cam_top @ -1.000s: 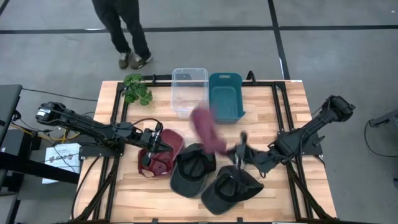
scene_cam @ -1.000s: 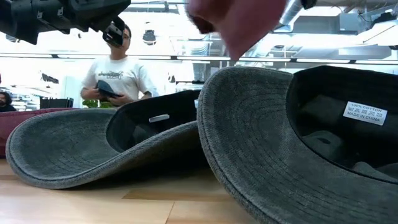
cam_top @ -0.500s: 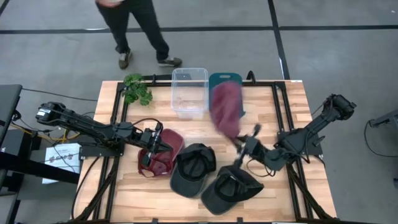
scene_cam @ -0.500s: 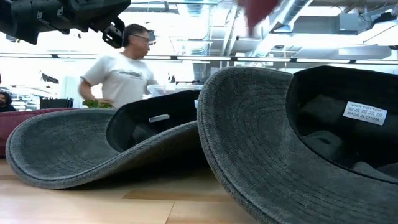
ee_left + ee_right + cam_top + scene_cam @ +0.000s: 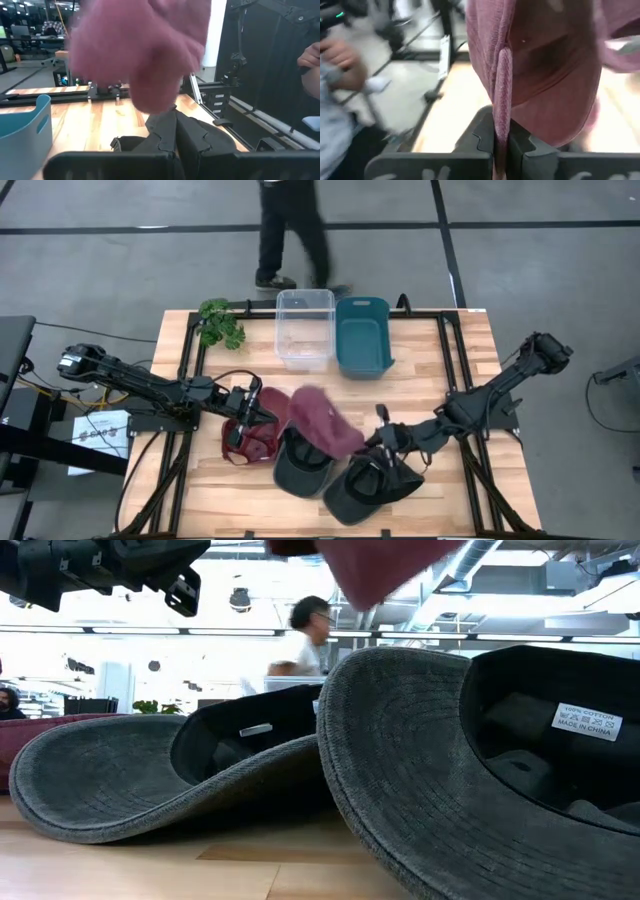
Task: Pick & Place hat
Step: Put the right red cap into the blue bin
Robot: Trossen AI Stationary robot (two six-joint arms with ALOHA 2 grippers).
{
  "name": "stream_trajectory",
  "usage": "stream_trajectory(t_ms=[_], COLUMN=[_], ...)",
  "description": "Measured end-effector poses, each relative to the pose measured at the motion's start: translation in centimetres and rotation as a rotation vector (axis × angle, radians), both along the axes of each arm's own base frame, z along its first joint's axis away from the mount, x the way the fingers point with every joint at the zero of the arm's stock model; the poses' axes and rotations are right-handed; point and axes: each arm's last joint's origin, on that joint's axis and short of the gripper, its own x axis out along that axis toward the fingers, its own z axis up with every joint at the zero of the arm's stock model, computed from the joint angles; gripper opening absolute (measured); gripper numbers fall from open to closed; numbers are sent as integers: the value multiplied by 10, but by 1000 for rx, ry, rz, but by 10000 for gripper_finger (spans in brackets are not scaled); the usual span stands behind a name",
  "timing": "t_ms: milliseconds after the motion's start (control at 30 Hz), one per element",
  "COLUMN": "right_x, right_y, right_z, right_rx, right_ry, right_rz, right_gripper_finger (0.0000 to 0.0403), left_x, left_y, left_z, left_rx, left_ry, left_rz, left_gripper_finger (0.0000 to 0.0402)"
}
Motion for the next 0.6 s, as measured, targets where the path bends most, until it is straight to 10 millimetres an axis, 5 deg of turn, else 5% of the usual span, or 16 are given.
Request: stream_trajectory(t_ms=[600], right_x=[38], right_y=[-14], right_z=[-48], right_rx=[98], right_ry=[222], right_rz=[51], right_gripper_finger=[4], left_x=[0], left_y=[0], left_z=[1], left_rx=[33], left_ry=[-27], left_rz=[1], left_gripper_finger=[8])
